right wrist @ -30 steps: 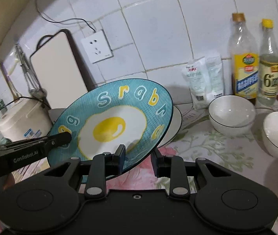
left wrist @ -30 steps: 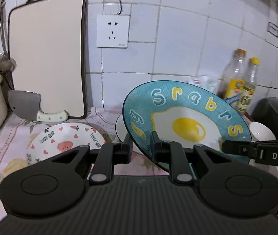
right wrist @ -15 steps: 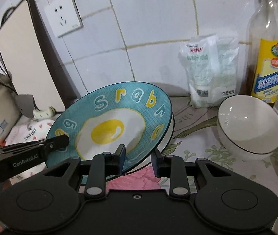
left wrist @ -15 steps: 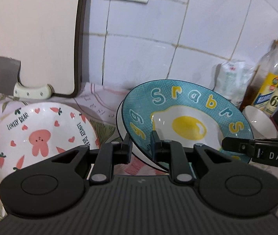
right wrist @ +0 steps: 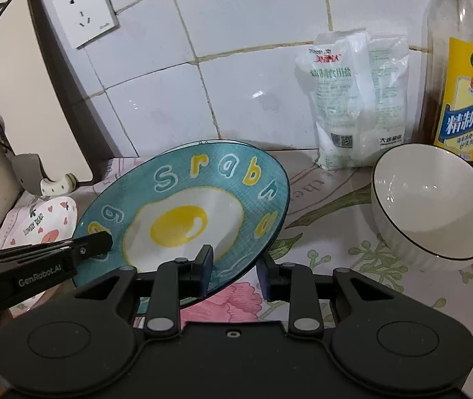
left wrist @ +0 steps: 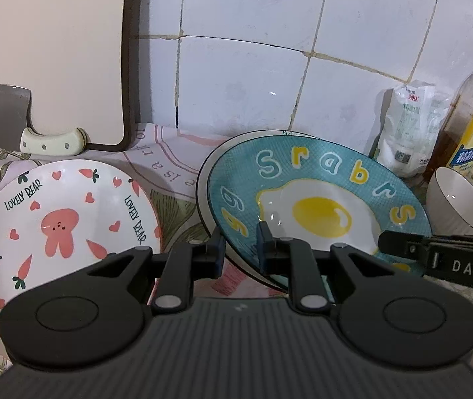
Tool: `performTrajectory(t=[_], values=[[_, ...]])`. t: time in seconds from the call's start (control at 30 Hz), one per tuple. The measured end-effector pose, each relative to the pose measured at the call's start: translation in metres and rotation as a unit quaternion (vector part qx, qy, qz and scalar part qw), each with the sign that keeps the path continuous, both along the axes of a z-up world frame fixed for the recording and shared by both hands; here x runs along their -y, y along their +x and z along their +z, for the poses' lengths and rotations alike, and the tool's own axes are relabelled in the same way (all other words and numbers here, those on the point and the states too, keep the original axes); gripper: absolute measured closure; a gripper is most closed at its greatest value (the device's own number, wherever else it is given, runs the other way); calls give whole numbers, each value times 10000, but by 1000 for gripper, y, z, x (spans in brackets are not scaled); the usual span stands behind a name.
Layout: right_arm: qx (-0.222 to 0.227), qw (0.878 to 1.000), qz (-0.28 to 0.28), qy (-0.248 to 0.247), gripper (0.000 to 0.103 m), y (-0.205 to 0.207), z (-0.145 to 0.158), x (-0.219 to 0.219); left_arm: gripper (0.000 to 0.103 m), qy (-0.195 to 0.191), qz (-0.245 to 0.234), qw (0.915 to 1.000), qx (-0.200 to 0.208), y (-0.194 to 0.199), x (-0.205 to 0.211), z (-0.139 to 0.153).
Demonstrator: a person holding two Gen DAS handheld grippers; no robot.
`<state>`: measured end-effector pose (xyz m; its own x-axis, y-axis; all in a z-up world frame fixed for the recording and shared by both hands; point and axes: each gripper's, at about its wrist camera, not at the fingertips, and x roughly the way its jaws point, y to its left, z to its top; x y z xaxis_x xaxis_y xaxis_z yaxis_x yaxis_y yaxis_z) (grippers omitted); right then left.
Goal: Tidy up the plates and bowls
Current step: 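Lower the blue plate onto the white plate and open both tools, then move both tools to the rim of the pink Lovely Bear plate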
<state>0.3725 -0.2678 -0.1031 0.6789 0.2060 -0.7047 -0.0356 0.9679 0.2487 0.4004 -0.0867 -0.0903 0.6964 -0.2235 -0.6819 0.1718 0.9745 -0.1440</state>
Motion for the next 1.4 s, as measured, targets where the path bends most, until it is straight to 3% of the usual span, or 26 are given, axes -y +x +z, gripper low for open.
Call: performTrajectory(t=[0.3,0.47,0.57,0.73,1.1,1.17,1.4], values=[[65,9995,-31,-312,65,3,-6,-7,84,434,205,9987,-191,9,15,2],[326,9946,-43,-979,59,3,-10,-23,71,780,312,9963,-191,6,25,7],[431,9963,3,-739,59,-12,-3,-21,61,775,105,9969,-45,-13,26,17],[548,9967,204,-569,55,-43,20,-22,50,795,-228,9965,123,-47,20,39],[763,9925,616,-727,34,-117,95,-39,40,685,-787,9944,149,-120,-25,99],[842,9902,755,-814,26,-133,106,-46,37,726,-841,9935,240,-134,-35,110],[1113,9816,1271,-893,18,-191,144,-74,29,907,-1077,9880,642,-180,-62,145]])
